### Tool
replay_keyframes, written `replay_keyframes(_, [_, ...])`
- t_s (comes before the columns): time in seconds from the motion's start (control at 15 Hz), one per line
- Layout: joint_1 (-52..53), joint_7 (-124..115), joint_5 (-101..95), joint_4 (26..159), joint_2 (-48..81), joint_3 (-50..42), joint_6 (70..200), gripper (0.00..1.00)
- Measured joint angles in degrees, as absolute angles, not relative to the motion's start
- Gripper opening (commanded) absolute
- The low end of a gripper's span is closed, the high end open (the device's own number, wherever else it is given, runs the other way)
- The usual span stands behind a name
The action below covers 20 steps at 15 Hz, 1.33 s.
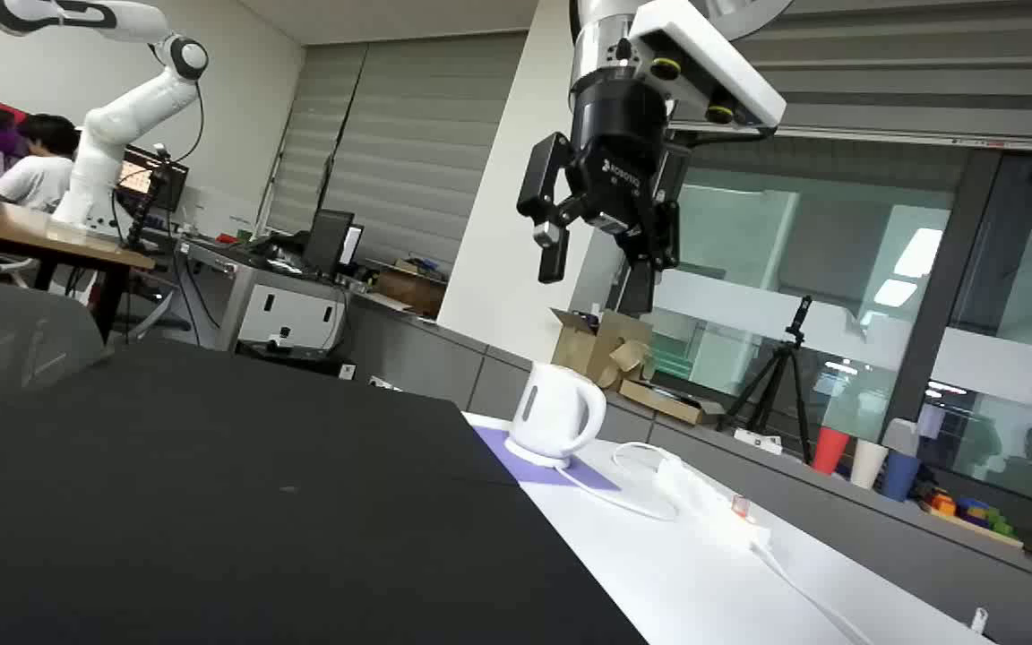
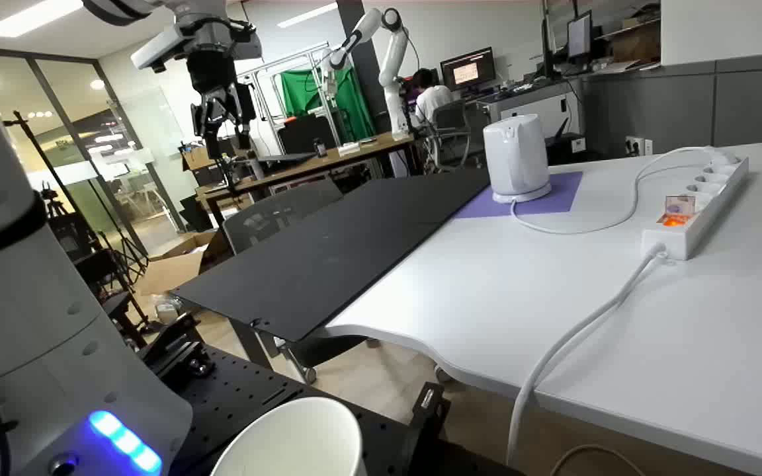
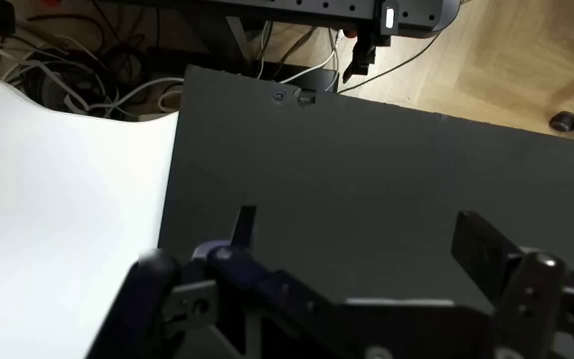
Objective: Press the button on the kettle handle
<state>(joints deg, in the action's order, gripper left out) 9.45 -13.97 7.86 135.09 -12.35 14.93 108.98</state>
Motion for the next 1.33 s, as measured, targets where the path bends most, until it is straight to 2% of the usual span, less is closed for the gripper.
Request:
replay_keyframes(0.8, [9.5, -13.9, 7.3, 135.1, -12.3, 14.8, 109.4, 1.0])
replay_keyframes(1.13, [6.6, -14.1, -4.9, 134.5, -12.0, 12.7, 115.7, 1.0])
replay_keyframes(1.2, [5.5, -14.1, -7.6, 134.0, -11.6, 11.8, 117.6, 0.75])
replay_keyframes(1.27, [4.4, -14.1, -10.1, 133.2, -10.9, 10.9, 119.3, 0.74])
replay_keyframes(1.33, [3.4, -14.1, -11.9, 132.1, -9.8, 10.0, 120.8, 0.67])
